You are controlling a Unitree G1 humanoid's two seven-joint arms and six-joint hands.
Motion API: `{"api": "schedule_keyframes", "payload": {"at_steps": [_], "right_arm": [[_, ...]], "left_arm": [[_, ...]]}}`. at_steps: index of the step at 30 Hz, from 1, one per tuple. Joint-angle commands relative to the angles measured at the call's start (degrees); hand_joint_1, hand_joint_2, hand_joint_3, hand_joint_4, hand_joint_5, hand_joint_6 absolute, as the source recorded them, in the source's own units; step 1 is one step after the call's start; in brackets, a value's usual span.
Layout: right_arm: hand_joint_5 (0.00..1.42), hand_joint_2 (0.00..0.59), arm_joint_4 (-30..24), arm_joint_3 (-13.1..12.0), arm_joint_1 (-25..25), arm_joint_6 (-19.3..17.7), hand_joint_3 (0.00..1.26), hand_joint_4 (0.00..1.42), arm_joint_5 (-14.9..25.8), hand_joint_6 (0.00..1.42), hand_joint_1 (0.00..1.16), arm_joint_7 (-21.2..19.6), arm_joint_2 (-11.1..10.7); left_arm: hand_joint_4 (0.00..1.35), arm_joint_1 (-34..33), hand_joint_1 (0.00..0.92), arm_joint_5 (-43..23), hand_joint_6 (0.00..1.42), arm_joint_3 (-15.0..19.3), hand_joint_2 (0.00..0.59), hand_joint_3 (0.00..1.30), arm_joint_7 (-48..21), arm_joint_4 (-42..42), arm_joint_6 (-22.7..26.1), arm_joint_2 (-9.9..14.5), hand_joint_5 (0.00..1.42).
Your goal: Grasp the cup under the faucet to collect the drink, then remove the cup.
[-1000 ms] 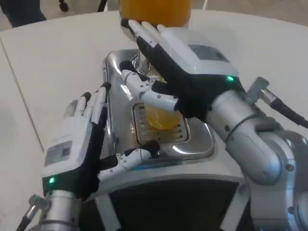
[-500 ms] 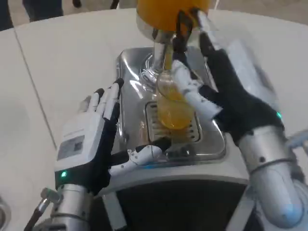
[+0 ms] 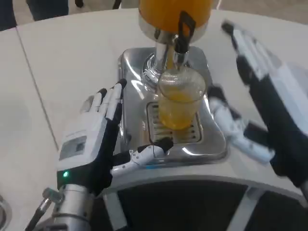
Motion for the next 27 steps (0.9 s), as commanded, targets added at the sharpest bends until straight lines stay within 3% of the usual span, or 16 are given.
{"api": "schedule_keyframes", "payload": {"at_steps": [1,6,9,15,27], "right_arm": [[0.0,0.54,-5.0,-4.7,13.8,-10.9,0.0,0.0,0.0,0.0,0.4,-2.1,-4.9],[0.0,0.514,-5.2,-9.2,18.2,-15.2,0.0,0.0,0.1,0.0,0.44,0.1,-6.0],[0.0,0.494,-4.6,-10.5,18.5,-17.0,0.0,0.0,-0.2,0.0,0.45,1.4,-6.9],[0.0,0.491,-2.4,-12.9,19.2,-18.4,0.0,0.0,1.8,0.0,0.45,2.4,-6.6],[0.0,0.471,0.2,-13.6,20.4,-20.6,0.0,0.0,2.8,0.01,0.45,3.3,-6.7]], "left_arm": [[0.0,-1.3,0.071,-0.5,0.0,-0.9,0.057,0.0,-0.2,1.3,-0.9,0.0,0.0],[0.0,-4.1,0.092,-1.9,0.0,-1.1,0.047,0.0,-0.1,4.6,-1.0,-0.9,0.0],[0.0,-5.8,0.121,-2.1,0.0,-1.7,0.046,0.0,0.9,7.0,-1.1,-1.4,0.0],[0.0,-8.9,0.182,-2.5,0.0,-2.6,0.043,0.0,2.8,11.3,-1.4,-2.5,0.0],[0.0,-15.3,0.233,-9.1,0.0,-2.4,0.038,0.0,4.6,22.4,-4.6,-5.5,0.0]]}}
